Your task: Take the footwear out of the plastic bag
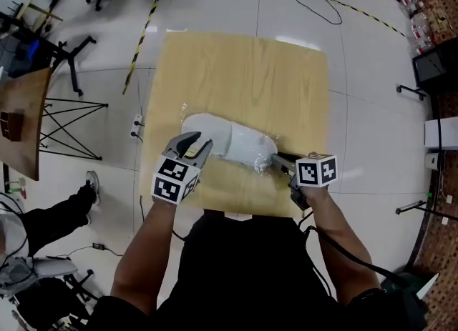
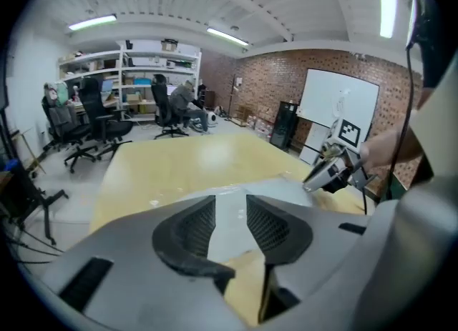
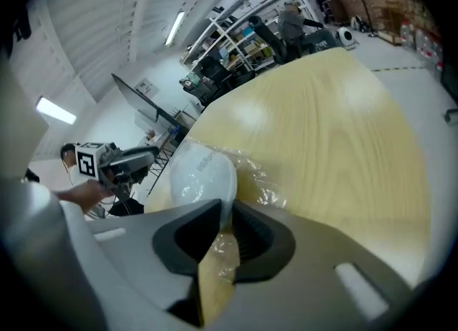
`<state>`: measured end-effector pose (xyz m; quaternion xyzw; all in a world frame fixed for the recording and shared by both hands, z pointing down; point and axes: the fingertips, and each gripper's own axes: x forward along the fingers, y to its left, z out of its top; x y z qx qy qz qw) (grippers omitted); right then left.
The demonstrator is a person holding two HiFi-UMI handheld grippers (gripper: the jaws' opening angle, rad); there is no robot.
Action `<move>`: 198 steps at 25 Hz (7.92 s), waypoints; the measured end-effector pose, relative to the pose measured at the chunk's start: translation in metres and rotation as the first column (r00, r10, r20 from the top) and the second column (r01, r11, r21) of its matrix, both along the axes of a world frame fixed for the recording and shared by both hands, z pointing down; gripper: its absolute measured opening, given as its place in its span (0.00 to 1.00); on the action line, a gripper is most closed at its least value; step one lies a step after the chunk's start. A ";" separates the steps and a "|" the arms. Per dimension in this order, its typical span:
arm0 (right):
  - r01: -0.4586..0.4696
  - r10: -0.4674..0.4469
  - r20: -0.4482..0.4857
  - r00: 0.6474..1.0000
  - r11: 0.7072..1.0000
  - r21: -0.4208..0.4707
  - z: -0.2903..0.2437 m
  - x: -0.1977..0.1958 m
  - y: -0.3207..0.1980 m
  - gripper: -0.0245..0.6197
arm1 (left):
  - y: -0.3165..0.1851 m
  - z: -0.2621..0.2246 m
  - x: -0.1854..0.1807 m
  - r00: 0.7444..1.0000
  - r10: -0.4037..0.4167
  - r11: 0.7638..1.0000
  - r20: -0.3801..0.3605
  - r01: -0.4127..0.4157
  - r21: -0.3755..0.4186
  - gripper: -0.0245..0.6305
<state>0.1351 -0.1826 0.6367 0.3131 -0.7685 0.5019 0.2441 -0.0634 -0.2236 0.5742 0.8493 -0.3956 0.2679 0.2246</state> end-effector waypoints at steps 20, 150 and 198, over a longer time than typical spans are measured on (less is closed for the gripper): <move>0.074 -0.063 -0.116 0.991 0.993 0.095 -0.012 0.008 -0.017 0.11 | 0.003 0.062 -0.074 0.993 0.006 0.966 0.119 0.025 -0.256 0.24; -0.234 0.285 -0.033 0.958 0.842 0.487 -0.162 0.014 0.128 0.04 | 0.079 -0.078 -0.077 0.991 0.027 1.000 -0.131 -0.024 0.020 0.05; -0.200 0.260 -0.025 0.965 0.799 0.567 -0.229 -0.064 0.526 0.04 | 0.516 -0.157 -0.107 0.985 0.091 0.989 -0.146 -0.072 0.133 0.05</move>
